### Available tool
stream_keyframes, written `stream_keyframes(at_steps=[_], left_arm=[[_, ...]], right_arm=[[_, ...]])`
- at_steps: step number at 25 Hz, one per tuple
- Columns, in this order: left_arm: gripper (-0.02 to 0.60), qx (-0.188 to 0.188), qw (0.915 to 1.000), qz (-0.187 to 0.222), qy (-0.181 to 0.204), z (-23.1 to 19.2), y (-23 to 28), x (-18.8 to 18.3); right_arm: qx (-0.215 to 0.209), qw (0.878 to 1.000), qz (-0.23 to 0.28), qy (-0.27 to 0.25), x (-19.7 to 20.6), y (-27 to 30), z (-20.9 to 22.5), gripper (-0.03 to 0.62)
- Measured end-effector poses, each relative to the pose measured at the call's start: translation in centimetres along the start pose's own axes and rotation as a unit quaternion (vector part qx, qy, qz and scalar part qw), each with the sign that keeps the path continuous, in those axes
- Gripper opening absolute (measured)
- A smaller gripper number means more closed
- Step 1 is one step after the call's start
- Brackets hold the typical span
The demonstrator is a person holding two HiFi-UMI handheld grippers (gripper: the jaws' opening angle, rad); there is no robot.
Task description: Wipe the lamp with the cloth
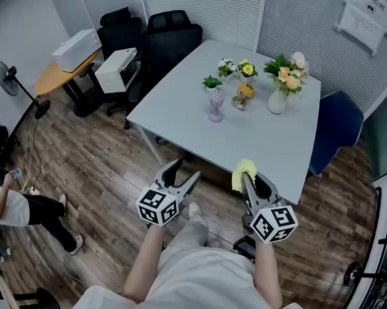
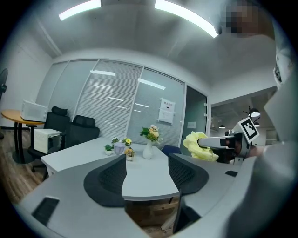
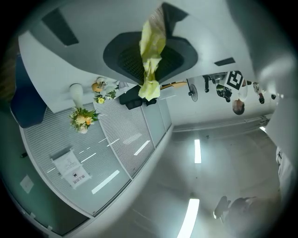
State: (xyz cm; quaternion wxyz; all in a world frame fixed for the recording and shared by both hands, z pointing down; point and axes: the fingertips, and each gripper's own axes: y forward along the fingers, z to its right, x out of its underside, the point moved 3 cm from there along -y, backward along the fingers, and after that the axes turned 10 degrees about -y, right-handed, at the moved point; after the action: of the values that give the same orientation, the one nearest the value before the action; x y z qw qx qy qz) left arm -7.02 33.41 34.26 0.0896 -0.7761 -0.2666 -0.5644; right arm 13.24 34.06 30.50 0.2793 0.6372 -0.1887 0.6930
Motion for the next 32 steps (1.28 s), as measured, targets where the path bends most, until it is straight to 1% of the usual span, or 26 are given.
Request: stream_keyframes(at_steps=[3,6,13,18,23,27,32], left_arm=[[0.267,-0.006,1.0000,-0.006,0.002,-1.0,1.2,0.0],[0.267,-0.014,0.9999,-0.006,-0.006,-2.6,3.1,-0.1],[0.267,-0.014,0.9991,-0.026,-0.031,-6.5,10.7,0.4],[0.267,-0.010,0.9979,-0.054,-0.034,-10.2,16.9,-0.1],[0.267,-0.008,0.9951,-0.092,-0.036,-14.4,21.8,0.4],[0.267,-0.009,0.9926,-0.116,-0.036,-17.7,24.6,1.4],[0.267,-0.006,0.9899,-0.136,-0.038,-21.0,26.7,2.2]], right_arm=[[0.001,1.000,-0.008,0.001,0.4,1.2,1.0,0.077],[0.002,1.000,-0.016,0.002,0.8,2.9,2.5,0.077],[0.009,0.999,-0.044,0.007,1.6,8.3,7.9,0.077],[0.011,0.998,-0.065,0.011,1.4,14.4,12.2,0.077],[-0.008,0.997,-0.076,0.023,1.6,20.9,14.6,0.077],[-0.016,0.995,-0.092,0.024,2.6,25.5,15.9,0.077],[-0.033,0.995,-0.088,0.028,2.6,29.9,16.6,0.077]])
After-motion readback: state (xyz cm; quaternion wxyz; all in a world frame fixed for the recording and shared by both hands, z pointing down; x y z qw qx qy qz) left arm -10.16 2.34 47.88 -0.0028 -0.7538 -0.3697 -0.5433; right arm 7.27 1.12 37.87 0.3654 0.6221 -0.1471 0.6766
